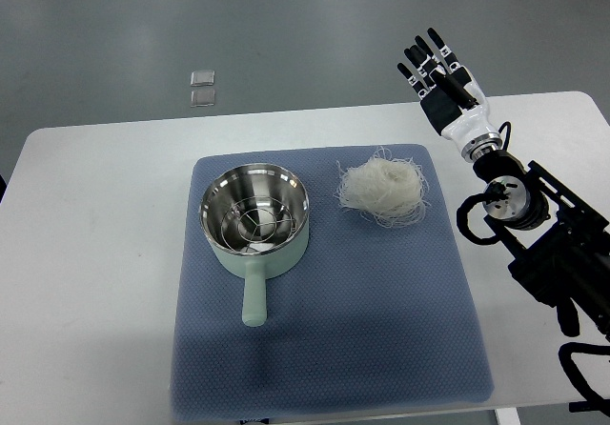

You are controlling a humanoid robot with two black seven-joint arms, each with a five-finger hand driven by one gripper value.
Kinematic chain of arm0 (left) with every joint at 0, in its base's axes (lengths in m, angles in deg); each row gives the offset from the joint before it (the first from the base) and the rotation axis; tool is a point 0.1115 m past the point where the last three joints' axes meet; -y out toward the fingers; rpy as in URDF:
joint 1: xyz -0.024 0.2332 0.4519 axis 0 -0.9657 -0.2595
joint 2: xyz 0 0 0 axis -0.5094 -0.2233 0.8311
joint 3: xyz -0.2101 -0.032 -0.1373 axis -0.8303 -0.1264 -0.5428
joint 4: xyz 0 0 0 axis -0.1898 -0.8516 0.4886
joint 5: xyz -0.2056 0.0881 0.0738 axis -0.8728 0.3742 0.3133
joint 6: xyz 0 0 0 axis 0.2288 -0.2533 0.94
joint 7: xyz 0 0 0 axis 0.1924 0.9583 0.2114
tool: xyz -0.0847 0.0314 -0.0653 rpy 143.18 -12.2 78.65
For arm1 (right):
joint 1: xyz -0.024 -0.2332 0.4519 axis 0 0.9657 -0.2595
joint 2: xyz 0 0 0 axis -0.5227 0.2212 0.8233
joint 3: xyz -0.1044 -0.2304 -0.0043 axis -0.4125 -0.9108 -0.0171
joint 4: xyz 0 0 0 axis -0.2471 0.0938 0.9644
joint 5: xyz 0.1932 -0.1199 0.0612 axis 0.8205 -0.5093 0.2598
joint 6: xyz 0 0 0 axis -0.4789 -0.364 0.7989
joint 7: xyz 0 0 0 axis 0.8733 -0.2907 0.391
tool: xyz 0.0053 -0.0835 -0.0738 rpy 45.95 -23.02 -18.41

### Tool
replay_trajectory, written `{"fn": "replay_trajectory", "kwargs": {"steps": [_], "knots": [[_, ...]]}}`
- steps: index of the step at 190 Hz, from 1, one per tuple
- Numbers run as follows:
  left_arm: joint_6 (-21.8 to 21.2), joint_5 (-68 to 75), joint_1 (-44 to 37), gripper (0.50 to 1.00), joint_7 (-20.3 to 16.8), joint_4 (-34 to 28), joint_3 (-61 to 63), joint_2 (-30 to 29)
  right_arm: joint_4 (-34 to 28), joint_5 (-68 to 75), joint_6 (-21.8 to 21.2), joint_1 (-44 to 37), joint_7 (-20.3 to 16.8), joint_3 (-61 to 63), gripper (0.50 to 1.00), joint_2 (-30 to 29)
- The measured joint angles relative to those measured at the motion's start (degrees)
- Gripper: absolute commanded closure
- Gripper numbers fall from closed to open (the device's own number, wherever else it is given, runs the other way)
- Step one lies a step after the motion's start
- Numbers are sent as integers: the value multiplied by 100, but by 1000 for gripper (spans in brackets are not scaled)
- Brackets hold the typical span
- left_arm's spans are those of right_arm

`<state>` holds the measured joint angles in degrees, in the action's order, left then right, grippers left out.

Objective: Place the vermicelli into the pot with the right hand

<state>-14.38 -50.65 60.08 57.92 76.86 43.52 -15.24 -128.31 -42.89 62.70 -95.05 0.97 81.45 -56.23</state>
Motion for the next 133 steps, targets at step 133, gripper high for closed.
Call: {"fn": "replay_trajectory", "kwargs": {"steps": [133], "knots": [[73,8,0,500,0,-20,14,0,43,-1717,162,-655,0,-1156,572,612]]}}
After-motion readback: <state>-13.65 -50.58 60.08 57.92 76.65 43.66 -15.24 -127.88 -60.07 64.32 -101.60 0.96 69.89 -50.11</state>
